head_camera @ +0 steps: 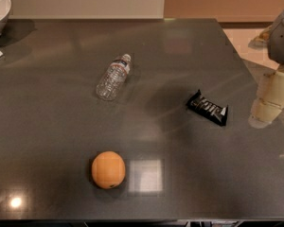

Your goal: Move rxbar chocolate near water bottle

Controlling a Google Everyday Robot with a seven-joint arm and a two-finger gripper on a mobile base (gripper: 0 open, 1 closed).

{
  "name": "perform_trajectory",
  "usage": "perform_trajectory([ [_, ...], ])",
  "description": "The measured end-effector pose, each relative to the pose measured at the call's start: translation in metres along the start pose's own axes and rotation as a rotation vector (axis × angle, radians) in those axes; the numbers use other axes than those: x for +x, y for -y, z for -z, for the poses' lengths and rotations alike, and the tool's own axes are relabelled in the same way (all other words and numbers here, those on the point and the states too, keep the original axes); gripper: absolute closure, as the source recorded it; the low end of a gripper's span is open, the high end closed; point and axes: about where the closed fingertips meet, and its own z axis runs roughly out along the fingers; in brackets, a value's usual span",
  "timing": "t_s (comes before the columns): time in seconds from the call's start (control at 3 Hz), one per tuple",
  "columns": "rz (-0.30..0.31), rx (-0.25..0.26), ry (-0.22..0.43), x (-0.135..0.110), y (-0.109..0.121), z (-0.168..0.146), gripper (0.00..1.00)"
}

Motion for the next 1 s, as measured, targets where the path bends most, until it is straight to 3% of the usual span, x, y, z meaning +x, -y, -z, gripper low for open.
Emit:
perform_trajectory([
  [0.33,0.000,0.000,0.000,0.000,0.000,0.000,0.00],
  [1.0,-0.001,-0.038,-0.017,-0.010,0.041,-0.035,0.00],
])
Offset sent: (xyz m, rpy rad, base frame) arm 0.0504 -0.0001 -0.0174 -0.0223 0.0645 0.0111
